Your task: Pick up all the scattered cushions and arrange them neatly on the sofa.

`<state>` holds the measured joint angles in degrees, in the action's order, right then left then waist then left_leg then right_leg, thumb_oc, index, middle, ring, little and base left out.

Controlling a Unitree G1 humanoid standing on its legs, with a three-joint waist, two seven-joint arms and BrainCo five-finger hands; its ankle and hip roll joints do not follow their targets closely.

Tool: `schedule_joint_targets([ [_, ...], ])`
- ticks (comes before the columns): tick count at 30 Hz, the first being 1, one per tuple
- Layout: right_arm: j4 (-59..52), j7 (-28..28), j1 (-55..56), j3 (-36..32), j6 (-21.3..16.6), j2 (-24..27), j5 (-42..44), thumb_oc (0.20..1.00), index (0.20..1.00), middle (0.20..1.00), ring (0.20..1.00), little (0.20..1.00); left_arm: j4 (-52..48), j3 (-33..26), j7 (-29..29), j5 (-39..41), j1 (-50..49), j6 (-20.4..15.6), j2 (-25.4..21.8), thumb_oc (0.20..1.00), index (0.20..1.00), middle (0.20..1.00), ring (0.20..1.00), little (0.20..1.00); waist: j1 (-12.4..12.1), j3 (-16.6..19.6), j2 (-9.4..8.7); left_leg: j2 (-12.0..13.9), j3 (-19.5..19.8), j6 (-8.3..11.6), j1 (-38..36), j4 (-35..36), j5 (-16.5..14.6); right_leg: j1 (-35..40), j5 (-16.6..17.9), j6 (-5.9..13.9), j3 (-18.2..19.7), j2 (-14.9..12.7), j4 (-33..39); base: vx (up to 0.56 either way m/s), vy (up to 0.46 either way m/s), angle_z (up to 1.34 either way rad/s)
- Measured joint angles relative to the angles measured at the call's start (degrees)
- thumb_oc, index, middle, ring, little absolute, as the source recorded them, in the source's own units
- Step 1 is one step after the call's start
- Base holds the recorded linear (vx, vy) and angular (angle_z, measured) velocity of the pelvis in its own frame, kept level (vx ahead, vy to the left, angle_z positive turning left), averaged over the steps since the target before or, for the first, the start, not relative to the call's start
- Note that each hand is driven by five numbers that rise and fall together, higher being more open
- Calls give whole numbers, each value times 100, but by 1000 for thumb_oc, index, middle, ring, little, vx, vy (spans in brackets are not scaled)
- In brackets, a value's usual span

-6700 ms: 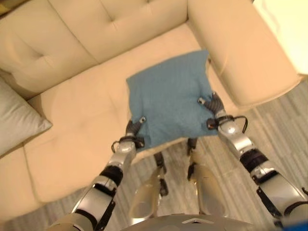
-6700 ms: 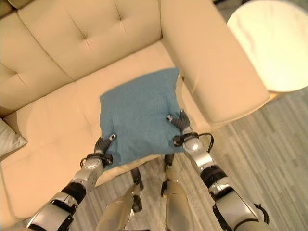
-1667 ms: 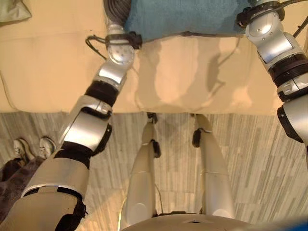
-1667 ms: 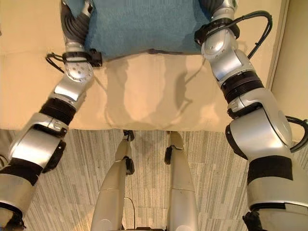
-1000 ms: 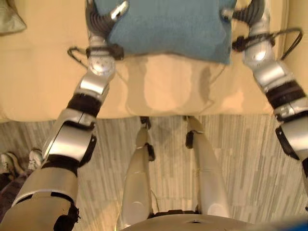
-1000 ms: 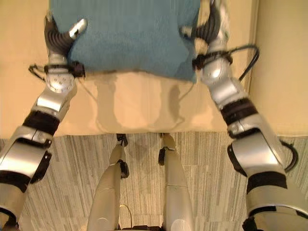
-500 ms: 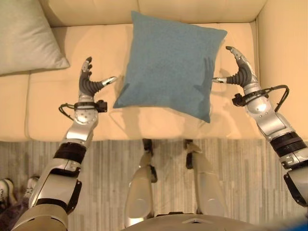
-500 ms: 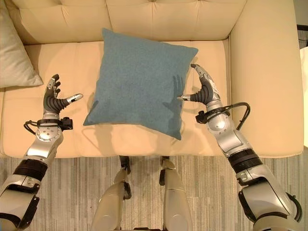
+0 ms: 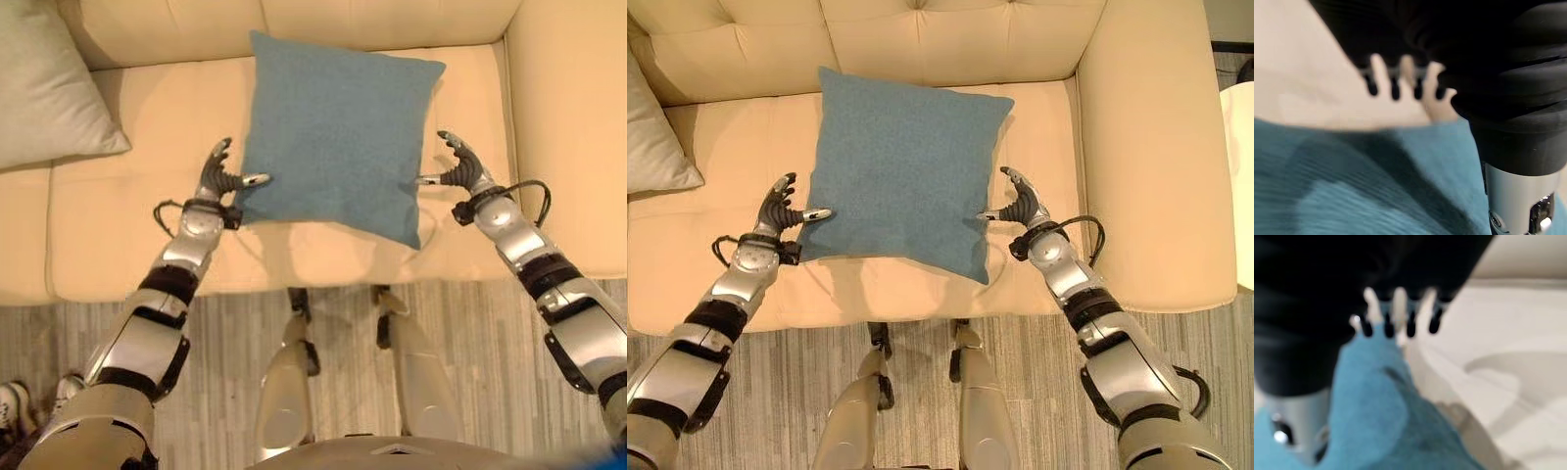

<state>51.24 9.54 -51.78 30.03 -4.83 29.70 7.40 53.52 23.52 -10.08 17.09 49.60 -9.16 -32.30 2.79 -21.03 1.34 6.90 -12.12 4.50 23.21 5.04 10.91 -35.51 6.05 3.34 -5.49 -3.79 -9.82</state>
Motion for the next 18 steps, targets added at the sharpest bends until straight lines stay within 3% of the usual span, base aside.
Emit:
schedule_joint_targets([
  [4, 869, -325, -569, 292, 87, -4, 372, 1000, 1000, 1000, 1000, 1000, 543, 248, 193, 258, 791, -1, 30, 1000, 1000, 1000, 1000, 1000, 15, -292, 319, 1, -11, -2, 10, 10, 21, 13, 81, -59, 13, 16, 94, -12, -16, -4],
  [7, 1343, -846, -778, 778, 245, 24, 717, 1000, 1000, 1000, 1000, 1000, 761, 586, 394, 431, 1176, 41, 6, 1000, 1000, 1000, 1000, 1000, 12, -358, 425, 27, -7, 6, 44, 12, 27, -11, 136, -135, 13, 51, 127, 1, -1, -1],
  [18, 1497, -1807, -1208, 1119, 393, 12, 1426, 1000, 1000, 1000, 1000, 1000, 1166, 800, 653, 425, 1487, 147, -83, 1000, 1000, 1000, 1000, 1000, -25, -377, 455, 18, -169, 14, 167, 13, 25, -256, 136, -134, 172, 77, 82, 3, -4, -6],
])
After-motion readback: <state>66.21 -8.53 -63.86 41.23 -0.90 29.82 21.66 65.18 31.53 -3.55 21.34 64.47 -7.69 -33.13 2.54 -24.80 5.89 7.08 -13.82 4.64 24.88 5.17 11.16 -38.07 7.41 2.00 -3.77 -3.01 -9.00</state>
